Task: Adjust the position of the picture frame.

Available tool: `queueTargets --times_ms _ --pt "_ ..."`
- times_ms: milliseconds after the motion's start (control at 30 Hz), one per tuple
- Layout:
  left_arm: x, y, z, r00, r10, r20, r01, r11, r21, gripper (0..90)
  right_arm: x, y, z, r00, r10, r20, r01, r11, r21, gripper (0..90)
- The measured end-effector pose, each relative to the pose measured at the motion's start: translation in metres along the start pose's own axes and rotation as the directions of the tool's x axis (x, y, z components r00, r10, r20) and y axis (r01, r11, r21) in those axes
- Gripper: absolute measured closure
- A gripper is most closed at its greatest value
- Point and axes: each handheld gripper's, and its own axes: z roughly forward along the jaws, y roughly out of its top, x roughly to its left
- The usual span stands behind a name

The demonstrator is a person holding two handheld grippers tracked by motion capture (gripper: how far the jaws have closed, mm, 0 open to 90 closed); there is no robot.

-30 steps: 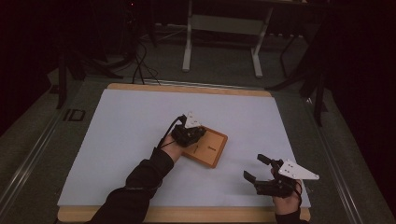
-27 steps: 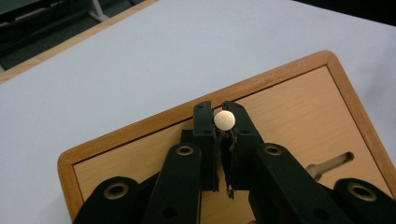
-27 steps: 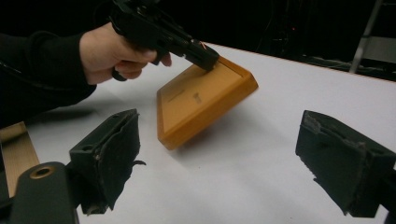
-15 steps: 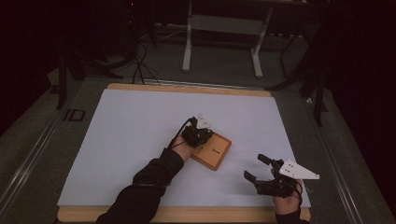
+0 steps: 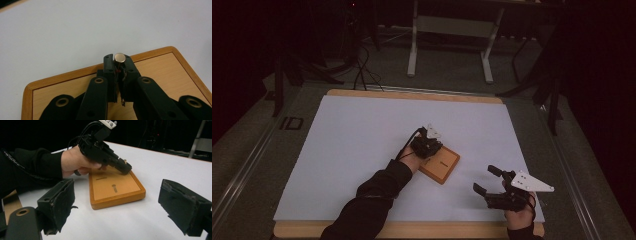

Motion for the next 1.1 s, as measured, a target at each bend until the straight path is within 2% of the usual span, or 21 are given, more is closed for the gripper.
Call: queueTargets --times_ms 67,267,500,567,700,833,900,933,967,1067,1100 --pt "-0.001 0.0 0.002 0.9999 0.012 -0.005 -0.012 0.9999 0.012 85.2 0.0 0.0 0.0 1.0 0.0 -0.001 0.0 1.0 0.0 13.3" --pt "0.001 0.003 0.003 0.9999 0.009 0.008 -0.01 0.9992 0.04 85.2 0.0 0.0 0.001 1.0 -0.001 -0.002 0.001 1.0 0.004 13.3" --pt "0.003 0.003 0.002 0.9996 0.004 0.027 -0.005 0.9991 0.041 84.7 0.001 0.0 0.002 1.0 -0.004 -0.006 0.004 1.0 0.005 13.3" --pt "0.002 0.001 -0.001 0.999 0.022 0.038 -0.023 0.9989 0.042 84.5 0.001 0.0 0.002 1.0 -0.003 -0.007 0.003 1.0 0.006 13.3" --pt "0.005 -0.003 -0.012 0.9982 0.008 0.059 -0.009 0.9998 0.017 81.4 0.0 0.0 0.001 1.0 0.001 -0.005 -0.001 1.0 0.005 13.3" --pt "0.008 -0.004 -0.029 0.9977 0.032 0.06 -0.031 0.9994 -0.014 79.5 0.0 -0.001 0.002 1.0 0.006 -0.007 -0.006 1.0 0.008 13.3" --pt "0.01 -0.004 -0.035 0.9982 0.052 0.029 -0.052 0.9986 -0.013 79.5 0.001 -0.001 0.002 1.0 0.003 -0.008 -0.003 1.0 0.009 13.3" --pt "0.013 -0.004 -0.037 0.9987 0.038 0.034 -0.037 0.9992 -0.017 79.4 0.001 -0.001 0.002 1.0 0.001 -0.008 -0.001 1.0 0.009 13.4" --pt "0.018 -0.004 -0.038 0.9996 0.027 0.013 -0.027 0.9995 -0.013 79.6 0.002 -0.001 0.003 1.0 0.0 -0.007 0.0 1.0 0.01 13.4" --pt "0.029 -0.004 -0.036 0.9998 -0.012 -0.014 0.013 0.9999 0.002 87.5 0.001 -0.001 0.003 1.0 0.001 -0.008 -0.001 0.9999 0.013 13.3" --pt "0.033 -0.005 -0.034 0.9996 -0.027 -0.01 0.027 0.9996 0.002 89.5 0.001 -0.001 0.003 1.0 0.003 -0.008 -0.003 0.9999 0.013 13.4"
